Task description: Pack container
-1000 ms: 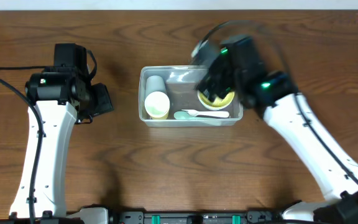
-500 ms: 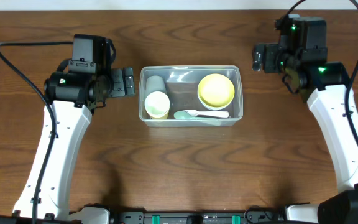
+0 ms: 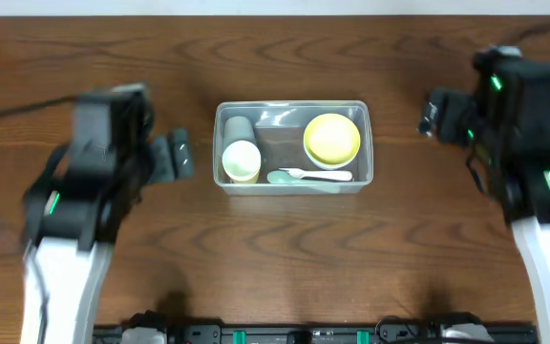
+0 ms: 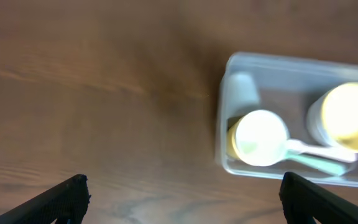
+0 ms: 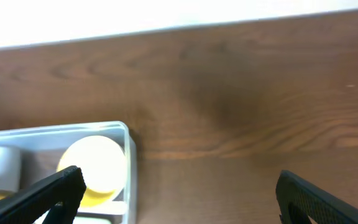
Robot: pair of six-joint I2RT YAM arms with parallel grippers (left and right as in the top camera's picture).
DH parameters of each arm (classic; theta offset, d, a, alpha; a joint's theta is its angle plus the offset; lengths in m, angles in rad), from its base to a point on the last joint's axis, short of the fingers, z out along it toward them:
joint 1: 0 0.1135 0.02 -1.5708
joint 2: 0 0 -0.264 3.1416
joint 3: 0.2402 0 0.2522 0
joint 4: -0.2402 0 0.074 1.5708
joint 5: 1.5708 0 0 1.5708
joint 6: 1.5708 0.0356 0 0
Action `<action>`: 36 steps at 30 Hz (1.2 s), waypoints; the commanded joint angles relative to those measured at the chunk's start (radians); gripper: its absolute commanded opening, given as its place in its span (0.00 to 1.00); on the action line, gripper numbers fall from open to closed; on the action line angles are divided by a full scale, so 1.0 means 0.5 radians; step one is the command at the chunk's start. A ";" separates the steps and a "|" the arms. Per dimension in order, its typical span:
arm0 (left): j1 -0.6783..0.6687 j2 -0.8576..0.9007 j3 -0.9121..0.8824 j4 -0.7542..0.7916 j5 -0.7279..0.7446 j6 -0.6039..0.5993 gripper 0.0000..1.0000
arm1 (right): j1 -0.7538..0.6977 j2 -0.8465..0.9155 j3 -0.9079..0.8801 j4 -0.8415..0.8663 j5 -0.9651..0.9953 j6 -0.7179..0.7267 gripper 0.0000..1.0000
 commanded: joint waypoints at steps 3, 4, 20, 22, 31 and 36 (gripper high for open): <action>-0.006 -0.591 -0.342 -0.046 -0.018 -0.082 0.98 | 0.114 -0.545 -0.480 -0.020 0.201 0.229 0.99; -0.006 -0.739 -0.431 -0.059 -0.003 -0.103 0.98 | 0.135 -0.671 -0.596 -0.019 0.226 0.241 0.99; -0.006 -1.518 -0.711 -0.179 -0.002 -0.237 0.98 | 0.172 -1.442 -1.379 -0.305 0.262 0.240 0.99; -0.006 -1.518 -0.711 -0.179 -0.002 -0.237 0.98 | 0.172 -1.442 -1.379 -0.388 0.262 0.240 0.99; -0.006 -1.518 -0.711 -0.179 -0.002 -0.237 0.98 | 0.172 -1.442 -1.379 -0.581 0.263 0.240 0.99; -0.006 -1.518 -0.711 -0.179 -0.002 -0.237 0.98 | 0.155 -1.546 -1.381 -0.580 0.143 0.242 0.99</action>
